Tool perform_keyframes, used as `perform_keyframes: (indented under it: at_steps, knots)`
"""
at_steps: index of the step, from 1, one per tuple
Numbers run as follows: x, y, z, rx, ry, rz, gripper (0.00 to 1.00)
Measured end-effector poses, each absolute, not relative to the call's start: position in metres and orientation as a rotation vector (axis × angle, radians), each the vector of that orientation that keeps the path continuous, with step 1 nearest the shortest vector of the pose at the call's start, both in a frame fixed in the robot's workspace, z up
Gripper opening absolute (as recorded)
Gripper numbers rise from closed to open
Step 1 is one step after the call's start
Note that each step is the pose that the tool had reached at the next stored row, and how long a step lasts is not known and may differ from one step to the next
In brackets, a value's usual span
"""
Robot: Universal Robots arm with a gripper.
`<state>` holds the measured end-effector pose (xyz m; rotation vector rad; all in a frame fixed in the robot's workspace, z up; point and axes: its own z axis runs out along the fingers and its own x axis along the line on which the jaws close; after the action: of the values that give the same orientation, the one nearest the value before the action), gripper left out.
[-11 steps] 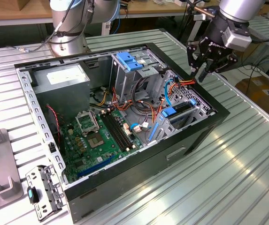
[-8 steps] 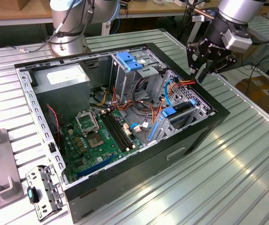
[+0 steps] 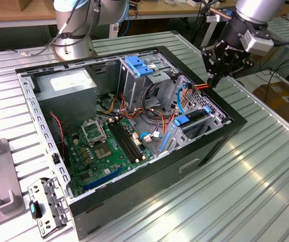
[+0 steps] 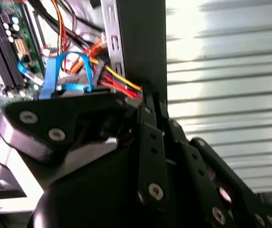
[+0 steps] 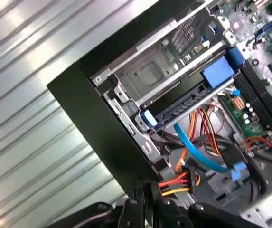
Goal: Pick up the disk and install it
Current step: 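Insert the first disk wire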
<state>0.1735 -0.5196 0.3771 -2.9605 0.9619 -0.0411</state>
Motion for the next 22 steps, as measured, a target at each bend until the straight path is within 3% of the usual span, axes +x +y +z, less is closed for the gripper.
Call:
perform_keyframes:
  at_steps: [22]
  knots:
    - [0.152,-0.52,0.375,-2.888,1.17,-0.044,0.17]
